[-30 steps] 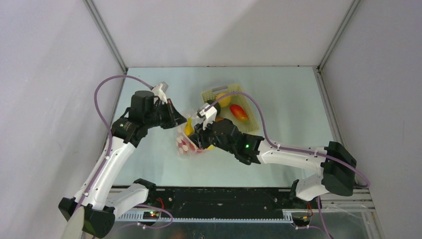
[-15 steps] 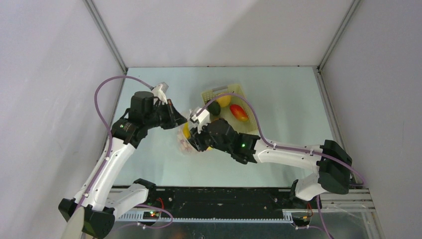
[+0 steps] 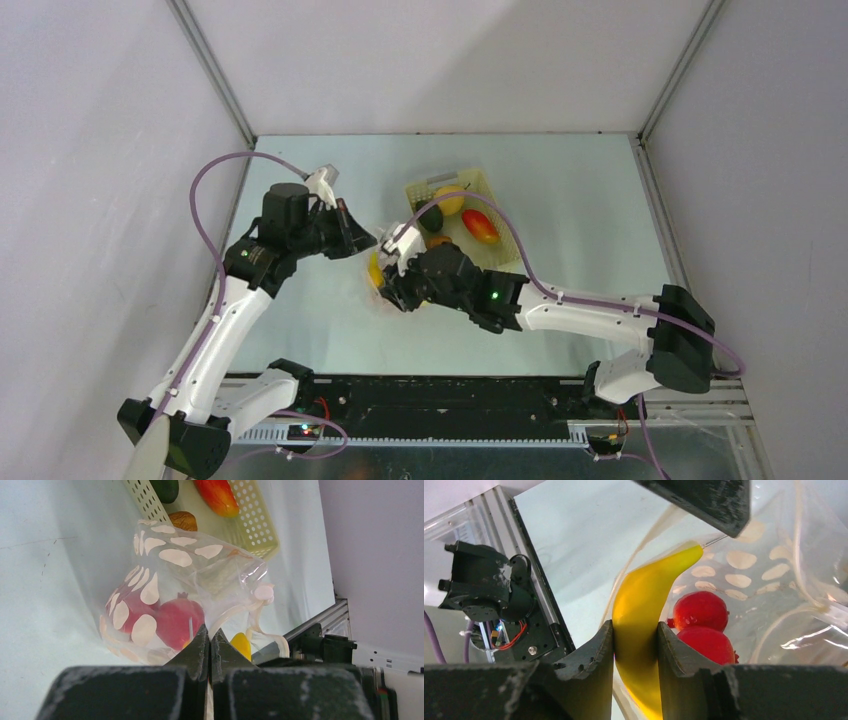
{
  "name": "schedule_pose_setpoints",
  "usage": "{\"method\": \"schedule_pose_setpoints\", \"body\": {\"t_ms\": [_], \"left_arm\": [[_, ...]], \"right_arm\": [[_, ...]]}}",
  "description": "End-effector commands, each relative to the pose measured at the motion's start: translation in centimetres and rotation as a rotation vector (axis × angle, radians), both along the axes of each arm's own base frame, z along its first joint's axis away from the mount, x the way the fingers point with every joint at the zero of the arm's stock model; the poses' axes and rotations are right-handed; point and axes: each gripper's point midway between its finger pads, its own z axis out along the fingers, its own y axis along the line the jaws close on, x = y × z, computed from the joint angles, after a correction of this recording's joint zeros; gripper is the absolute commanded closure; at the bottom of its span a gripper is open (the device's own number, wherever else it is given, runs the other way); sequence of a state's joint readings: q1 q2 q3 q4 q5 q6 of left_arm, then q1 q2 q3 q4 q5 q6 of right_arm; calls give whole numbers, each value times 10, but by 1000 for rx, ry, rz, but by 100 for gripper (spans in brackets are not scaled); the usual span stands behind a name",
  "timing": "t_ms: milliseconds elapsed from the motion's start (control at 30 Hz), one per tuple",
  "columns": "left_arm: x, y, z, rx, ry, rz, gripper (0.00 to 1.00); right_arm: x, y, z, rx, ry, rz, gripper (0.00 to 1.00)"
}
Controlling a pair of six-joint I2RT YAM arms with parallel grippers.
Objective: Place the food in the zip-top bag and seal the zipper
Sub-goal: Place the fake fruit in the zipper food storage bag.
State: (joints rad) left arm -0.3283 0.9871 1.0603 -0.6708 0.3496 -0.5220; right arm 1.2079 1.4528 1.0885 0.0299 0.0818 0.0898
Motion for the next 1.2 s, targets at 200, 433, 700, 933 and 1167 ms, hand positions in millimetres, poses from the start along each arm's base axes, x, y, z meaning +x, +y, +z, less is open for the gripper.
{"method": "schedule_pose_setpoints", "body": {"t_ms": [200, 433, 700, 933, 1167], "left_arm": [[-5, -13, 24, -74, -95, -98, 100], [-10, -21, 25, -106, -94, -150, 100], [-11, -25, 24, -119, -90, -162, 100], [-10, -24, 25, -122, -100, -148, 100], [-8, -22, 25, -114, -100, -128, 100]], "right_arm": [[72, -33, -6, 47, 259, -385, 91], [90, -23, 6, 57, 340, -546, 87], [83, -11, 1, 87, 573, -618, 78], [67, 5, 17, 170, 648, -515, 54], [53, 7, 29, 164, 624, -425, 38]]}}
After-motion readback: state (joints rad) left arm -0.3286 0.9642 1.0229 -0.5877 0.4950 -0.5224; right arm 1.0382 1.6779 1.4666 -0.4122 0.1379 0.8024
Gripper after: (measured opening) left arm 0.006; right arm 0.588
